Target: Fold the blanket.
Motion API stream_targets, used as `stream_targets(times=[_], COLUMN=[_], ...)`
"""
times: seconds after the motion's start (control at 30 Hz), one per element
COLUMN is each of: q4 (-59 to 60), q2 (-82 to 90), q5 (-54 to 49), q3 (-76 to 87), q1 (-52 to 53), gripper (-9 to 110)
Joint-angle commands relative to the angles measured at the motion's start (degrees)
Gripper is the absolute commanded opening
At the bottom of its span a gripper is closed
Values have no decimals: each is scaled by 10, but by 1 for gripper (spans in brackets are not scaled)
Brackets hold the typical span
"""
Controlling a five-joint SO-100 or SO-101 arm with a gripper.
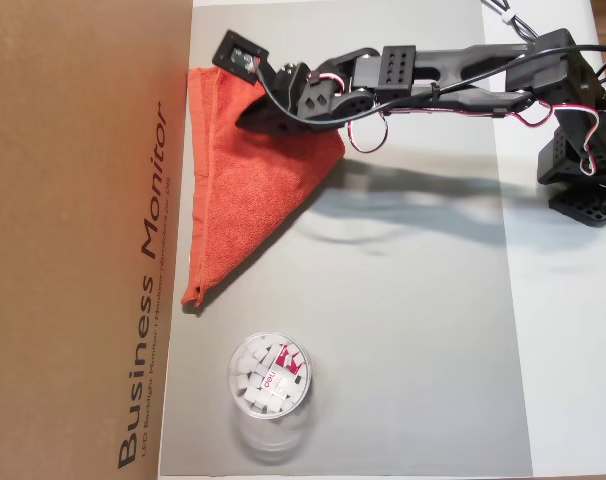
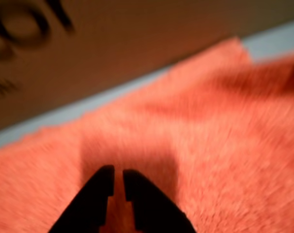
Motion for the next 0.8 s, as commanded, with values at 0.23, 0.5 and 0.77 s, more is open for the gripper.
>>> stream_targets(times=[0.23,0.5,0.77], q4=[-31,-322,-402], q2=[17,18,71], q5=[-8,-130,-143], q3=[93,279,425], q1=[-11,-4,-2], gripper=[0,0,0])
